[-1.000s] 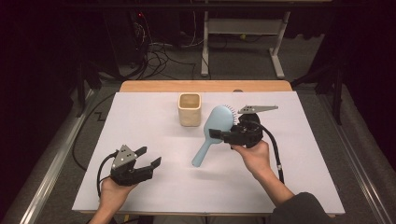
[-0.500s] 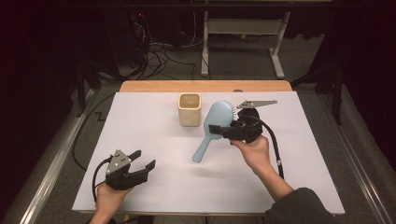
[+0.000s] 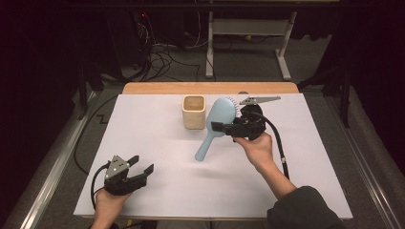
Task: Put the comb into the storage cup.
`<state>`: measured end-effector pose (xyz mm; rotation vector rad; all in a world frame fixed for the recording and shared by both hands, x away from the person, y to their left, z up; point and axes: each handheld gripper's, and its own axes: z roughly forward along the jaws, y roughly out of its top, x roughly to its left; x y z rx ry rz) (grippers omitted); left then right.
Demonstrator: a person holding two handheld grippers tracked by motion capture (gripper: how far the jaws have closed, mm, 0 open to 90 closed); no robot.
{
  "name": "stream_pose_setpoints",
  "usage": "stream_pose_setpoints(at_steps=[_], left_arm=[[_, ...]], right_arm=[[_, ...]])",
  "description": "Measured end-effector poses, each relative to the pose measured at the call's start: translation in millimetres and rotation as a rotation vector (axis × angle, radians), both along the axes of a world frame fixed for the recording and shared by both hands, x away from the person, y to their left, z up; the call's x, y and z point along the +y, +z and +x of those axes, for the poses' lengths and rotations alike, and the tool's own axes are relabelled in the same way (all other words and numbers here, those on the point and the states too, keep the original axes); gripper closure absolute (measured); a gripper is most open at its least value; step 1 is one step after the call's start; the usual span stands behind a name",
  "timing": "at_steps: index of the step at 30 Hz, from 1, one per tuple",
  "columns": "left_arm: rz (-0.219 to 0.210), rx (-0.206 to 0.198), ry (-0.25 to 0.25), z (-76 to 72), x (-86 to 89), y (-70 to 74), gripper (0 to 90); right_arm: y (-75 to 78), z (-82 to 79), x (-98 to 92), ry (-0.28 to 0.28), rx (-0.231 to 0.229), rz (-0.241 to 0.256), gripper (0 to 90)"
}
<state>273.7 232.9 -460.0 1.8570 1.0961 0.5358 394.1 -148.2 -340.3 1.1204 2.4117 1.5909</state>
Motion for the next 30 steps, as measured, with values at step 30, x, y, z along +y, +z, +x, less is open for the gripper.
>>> stream_pose_setpoints(at_steps=[30], left_arm=[[-0.024,0.029,0.035,-0.2,9.8,-4.3,33.9]], right_arm=[[28.1,29.7,8.3,-0.034,-0.035,-0.028,55.3]])
